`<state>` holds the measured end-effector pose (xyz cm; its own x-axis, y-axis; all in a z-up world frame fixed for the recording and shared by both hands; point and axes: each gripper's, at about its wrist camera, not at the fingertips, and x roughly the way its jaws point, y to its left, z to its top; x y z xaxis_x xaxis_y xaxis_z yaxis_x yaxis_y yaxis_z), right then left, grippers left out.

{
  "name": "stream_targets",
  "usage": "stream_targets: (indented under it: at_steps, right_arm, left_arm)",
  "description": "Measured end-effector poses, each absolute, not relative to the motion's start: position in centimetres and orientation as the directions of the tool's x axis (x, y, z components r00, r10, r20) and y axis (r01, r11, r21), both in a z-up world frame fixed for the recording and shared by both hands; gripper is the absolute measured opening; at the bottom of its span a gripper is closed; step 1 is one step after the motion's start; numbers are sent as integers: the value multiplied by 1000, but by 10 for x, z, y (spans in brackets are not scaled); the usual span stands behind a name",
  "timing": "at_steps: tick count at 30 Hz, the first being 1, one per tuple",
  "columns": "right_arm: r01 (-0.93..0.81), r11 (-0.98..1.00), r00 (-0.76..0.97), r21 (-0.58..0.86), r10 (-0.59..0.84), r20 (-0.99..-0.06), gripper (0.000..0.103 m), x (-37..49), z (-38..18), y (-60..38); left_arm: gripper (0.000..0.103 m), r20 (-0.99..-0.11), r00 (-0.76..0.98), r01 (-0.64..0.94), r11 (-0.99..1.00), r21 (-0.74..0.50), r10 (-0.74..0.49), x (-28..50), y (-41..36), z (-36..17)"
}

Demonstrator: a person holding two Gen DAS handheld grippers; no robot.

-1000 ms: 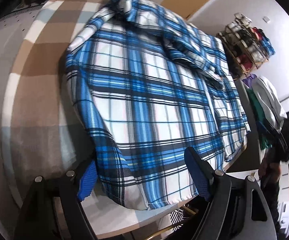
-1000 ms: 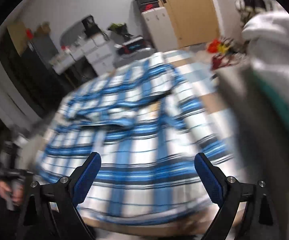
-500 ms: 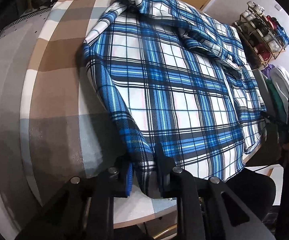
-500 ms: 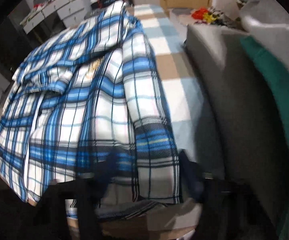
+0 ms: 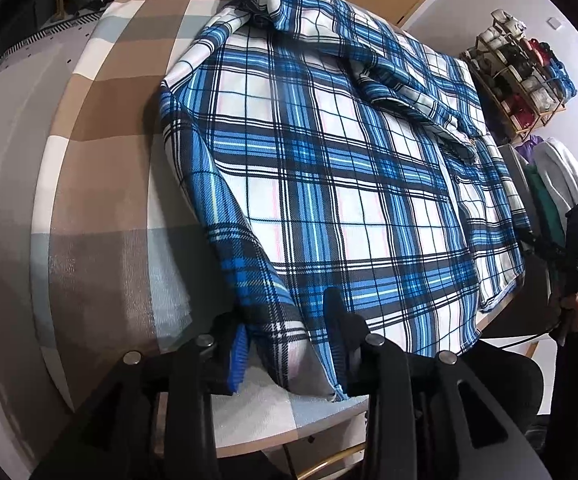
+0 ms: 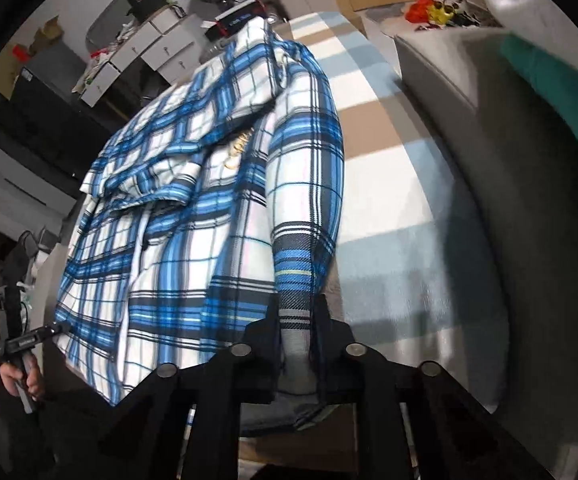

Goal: Fold large clothes

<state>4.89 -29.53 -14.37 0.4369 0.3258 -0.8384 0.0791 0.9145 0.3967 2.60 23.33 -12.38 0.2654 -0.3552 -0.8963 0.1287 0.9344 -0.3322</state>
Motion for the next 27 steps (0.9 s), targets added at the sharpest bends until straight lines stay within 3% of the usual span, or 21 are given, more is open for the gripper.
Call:
stream_targets:
  at_steps: [2,4,6,8,10,12,18,22,27]
  right_arm:
    - [69,923,429,378,314,-847,41,53,-144,-286]
    - [42,943,429,330,281,-858,63,55,-142,-278]
    - [4,976,424,219,197,-884,63,56,-141,-265]
    - [-45,988,422,148,154,-894,58,55,-142,-252]
    - [-61,987,431,147,159,-888,31,56,-144,-248]
    - [-64,984,443,167,178,-878,17,54,-141,-248]
    - [-13,963,508,269,238,-828,9,47,-125,-269]
    - [17,938,558,345,277,-782,8,40,-113,-293]
    - [-7,941,550,339,287,-784,8,32,-117,-295]
  left_arm:
    - [13,-907,273,121,947,-298,-320,26,233,-124]
    - [12,-913,268,116,951,-286,-307,27,233,-125]
    - [12,-918,260,102,954,-281,-299,28,234,-124]
    - [12,-923,257,100,957,-271,-288,29,232,-124]
    - [12,-924,258,97,960,-264,-281,30,231,-124]
    - [12,-924,257,96,959,-266,-282,30,231,-125]
    - [12,-928,228,70,956,-286,-294,39,234,-125]
    - [4,-939,213,72,963,-259,-269,38,231,-125]
    - [4,-946,201,101,966,-239,-255,26,227,-119]
